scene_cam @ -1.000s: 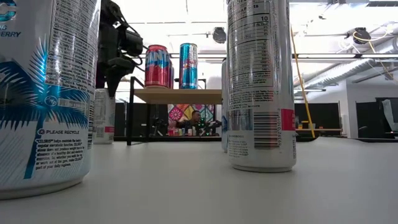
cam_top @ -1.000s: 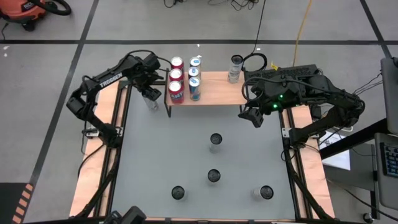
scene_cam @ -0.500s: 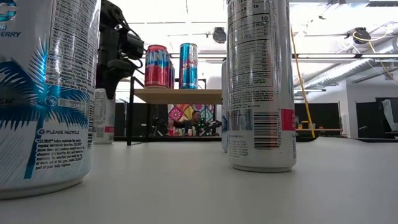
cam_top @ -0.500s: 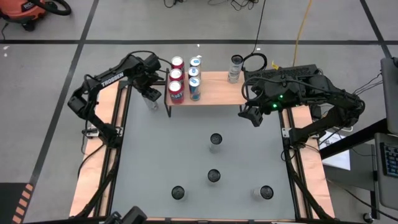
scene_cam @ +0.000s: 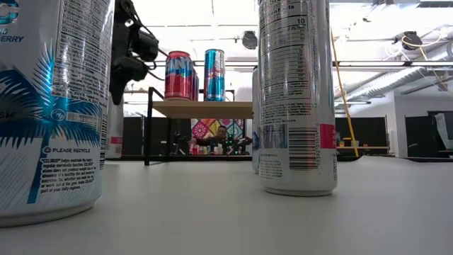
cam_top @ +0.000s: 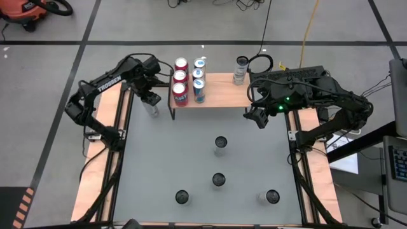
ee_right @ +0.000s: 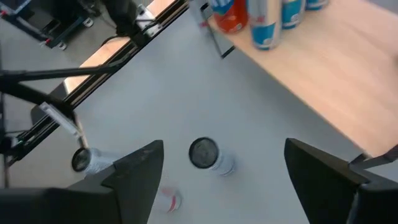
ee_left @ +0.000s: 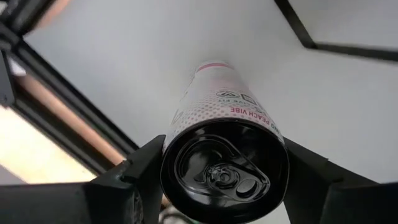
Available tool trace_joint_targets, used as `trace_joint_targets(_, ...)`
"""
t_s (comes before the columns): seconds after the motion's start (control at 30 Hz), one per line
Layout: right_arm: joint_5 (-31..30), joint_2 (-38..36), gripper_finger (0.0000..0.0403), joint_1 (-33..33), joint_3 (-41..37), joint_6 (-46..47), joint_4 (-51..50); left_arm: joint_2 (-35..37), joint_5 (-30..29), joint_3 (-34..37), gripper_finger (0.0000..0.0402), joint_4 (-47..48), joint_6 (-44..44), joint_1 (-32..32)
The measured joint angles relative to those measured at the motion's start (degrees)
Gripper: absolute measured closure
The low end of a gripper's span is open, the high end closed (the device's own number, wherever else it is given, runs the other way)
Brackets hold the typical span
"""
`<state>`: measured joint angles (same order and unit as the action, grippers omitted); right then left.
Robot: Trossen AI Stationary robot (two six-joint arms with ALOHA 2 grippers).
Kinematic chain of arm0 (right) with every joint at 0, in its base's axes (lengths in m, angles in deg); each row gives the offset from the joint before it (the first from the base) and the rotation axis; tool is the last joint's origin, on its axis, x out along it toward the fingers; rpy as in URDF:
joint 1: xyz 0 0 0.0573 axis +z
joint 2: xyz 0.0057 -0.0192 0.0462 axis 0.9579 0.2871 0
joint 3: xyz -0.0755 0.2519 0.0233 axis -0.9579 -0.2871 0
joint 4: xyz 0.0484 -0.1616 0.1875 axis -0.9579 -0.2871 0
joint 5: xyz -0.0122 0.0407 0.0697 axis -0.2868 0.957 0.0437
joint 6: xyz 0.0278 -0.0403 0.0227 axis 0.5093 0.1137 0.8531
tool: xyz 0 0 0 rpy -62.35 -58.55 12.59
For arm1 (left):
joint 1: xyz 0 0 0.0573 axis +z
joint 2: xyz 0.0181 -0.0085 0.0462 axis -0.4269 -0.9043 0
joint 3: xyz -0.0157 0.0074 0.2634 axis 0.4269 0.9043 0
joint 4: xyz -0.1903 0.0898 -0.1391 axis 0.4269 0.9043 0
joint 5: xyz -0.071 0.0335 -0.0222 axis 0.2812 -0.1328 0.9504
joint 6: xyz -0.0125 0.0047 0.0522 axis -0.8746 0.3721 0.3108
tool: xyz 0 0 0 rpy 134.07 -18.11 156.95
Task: Place canned beverage on shelf
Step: Put the top left white-pink soda can on the shelf
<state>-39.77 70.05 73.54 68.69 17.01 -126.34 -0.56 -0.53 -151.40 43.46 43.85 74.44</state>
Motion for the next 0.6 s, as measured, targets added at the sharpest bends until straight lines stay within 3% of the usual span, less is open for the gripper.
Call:
trace_joint_targets(0.23, -2.41, 0.11, 0.0099, -0.04, -0.02, -2.35, 4.55, 7.47, 3.21, -3.5, 0.0168, 7.46, -5.09, -2.92)
trace_joint_targets(0.6, -3.34, 4.6, 0.0099, -0.54, -0.02, -9.34, 15.43, 18.8, 18.91, -12.35, 0.0168, 8.83, -18.83, -17.43)
